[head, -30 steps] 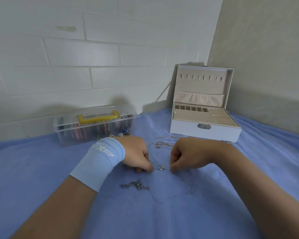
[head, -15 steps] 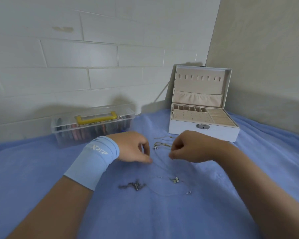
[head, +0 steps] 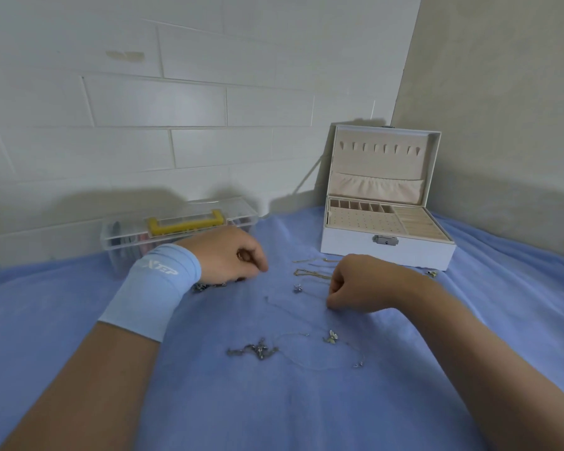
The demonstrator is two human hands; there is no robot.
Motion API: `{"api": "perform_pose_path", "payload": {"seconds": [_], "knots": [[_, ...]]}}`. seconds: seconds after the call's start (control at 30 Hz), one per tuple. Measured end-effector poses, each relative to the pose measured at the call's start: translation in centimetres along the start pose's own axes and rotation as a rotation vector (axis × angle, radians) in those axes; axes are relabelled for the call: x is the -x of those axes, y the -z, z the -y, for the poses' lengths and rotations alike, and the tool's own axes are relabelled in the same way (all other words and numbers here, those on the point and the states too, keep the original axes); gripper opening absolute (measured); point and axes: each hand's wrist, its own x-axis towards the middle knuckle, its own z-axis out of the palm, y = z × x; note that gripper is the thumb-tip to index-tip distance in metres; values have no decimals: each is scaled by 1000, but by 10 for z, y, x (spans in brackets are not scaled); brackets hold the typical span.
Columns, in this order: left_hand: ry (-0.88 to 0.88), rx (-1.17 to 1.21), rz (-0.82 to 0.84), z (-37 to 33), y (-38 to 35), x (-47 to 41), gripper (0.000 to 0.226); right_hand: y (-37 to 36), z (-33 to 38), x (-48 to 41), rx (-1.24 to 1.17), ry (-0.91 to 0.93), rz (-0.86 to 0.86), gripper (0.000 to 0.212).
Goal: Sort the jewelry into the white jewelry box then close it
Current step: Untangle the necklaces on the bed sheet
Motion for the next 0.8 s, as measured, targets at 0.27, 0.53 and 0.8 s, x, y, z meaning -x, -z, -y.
{"api": "perform_pose_path", "payload": {"seconds": [0.27,0.53,0.8], "knots": [[9,-49,140,-4,2,7,9,-4,29,17,-172,276,-127,14],[63,-280,507,-31,-16,16,18,-12,33,13,-33,266,-103,15],[98,-262,491,-24,-7,27,15,-12,36,23,-320,440,153,4]]}}
